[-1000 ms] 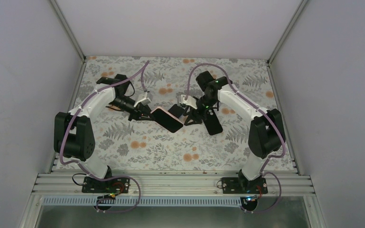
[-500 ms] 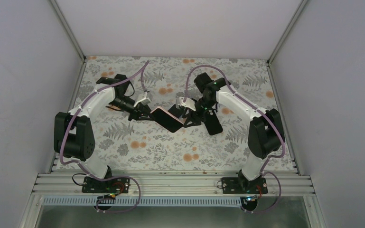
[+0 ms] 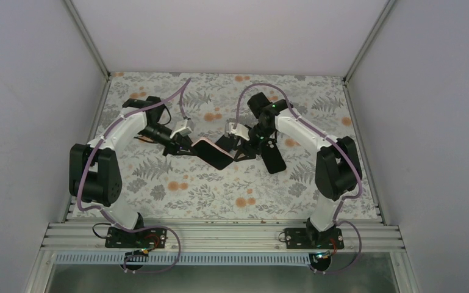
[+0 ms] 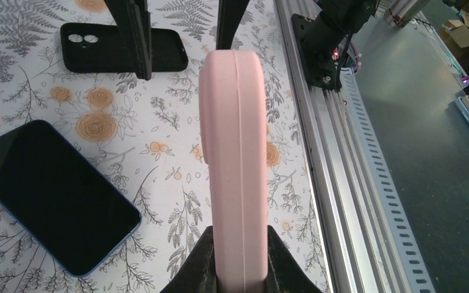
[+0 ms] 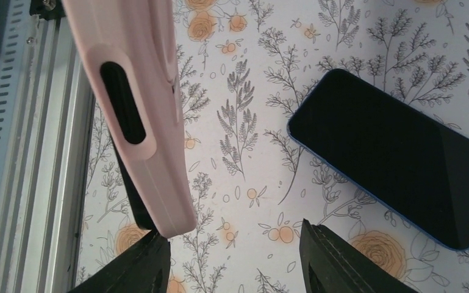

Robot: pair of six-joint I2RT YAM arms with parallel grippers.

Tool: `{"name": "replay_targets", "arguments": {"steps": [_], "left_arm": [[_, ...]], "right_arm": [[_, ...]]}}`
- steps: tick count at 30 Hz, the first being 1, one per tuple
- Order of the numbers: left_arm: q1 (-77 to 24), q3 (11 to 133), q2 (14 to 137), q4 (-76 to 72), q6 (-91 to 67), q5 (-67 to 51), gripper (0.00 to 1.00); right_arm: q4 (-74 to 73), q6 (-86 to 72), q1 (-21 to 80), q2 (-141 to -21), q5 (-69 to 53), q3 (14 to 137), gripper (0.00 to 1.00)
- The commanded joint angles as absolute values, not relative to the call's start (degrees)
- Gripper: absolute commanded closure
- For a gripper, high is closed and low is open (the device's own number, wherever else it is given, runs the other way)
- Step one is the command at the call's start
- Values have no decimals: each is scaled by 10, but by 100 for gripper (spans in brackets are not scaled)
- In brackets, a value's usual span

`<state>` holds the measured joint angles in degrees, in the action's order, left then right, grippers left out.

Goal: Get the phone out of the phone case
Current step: Remove the phone case from the phone.

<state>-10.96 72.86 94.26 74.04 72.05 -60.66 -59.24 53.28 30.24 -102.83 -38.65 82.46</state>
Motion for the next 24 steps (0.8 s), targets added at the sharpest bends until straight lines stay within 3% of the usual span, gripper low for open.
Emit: {"name": "replay_targets", "arguments": {"steps": [1,13,24], "left_arm": [[-115,745,942,777,762,-684,98],[-143,738,940,778,763,-690,98],[-142,752,952,774,764,-693,98]], "right_arm": [[-545,506,298,-1040,-362,856,46],[-520,454,299,-1080,-328,943,46],[-641,526,370,-1109,-456,992,34]]}}
